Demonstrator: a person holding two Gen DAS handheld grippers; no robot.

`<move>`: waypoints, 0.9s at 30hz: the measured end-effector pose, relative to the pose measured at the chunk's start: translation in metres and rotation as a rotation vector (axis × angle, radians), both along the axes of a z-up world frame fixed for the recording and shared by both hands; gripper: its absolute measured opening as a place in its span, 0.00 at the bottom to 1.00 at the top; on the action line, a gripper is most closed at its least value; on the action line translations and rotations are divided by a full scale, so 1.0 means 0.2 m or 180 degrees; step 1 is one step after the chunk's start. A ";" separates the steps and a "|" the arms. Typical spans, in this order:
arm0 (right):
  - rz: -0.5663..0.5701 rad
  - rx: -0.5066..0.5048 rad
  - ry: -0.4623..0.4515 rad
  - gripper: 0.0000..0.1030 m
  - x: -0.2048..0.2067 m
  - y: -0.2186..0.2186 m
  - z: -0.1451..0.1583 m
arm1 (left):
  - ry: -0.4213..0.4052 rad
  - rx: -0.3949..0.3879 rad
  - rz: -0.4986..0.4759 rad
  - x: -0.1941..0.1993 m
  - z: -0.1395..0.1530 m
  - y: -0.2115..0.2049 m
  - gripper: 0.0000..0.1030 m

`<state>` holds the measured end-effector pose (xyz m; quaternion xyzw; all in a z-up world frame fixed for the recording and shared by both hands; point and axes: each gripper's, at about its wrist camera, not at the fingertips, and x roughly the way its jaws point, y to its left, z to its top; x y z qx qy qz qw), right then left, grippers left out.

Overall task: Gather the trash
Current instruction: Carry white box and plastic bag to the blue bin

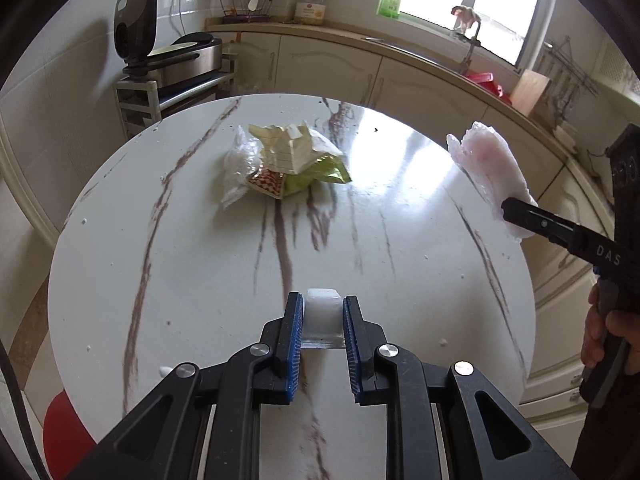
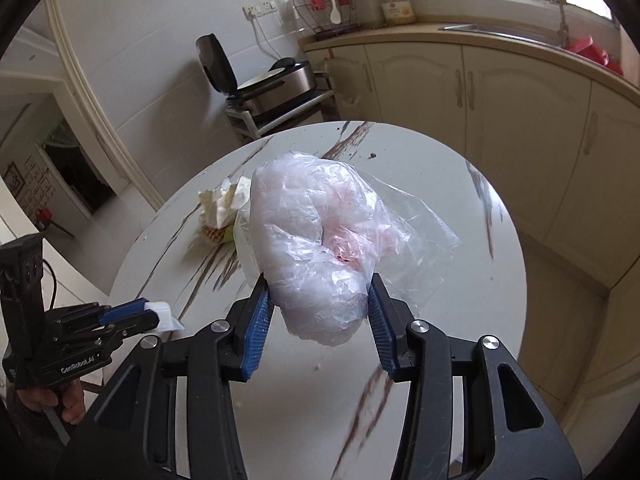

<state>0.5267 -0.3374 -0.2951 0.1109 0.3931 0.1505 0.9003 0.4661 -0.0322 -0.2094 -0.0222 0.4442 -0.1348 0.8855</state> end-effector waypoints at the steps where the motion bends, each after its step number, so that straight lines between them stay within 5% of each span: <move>1: 0.0015 0.0010 -0.0016 0.42 -0.05 -0.01 0.01 | -0.0008 -0.0009 -0.0025 -0.04 0.02 -0.04 0.15; 14: -0.0160 0.0353 -0.0206 0.42 -0.41 -0.29 0.07 | -0.0124 0.0012 -0.0357 -0.25 0.20 -0.47 0.15; 27: -0.0899 0.0391 -0.0226 0.42 -0.63 -0.83 -0.05 | -0.0084 0.0008 -0.0847 -0.04 0.21 -1.10 0.14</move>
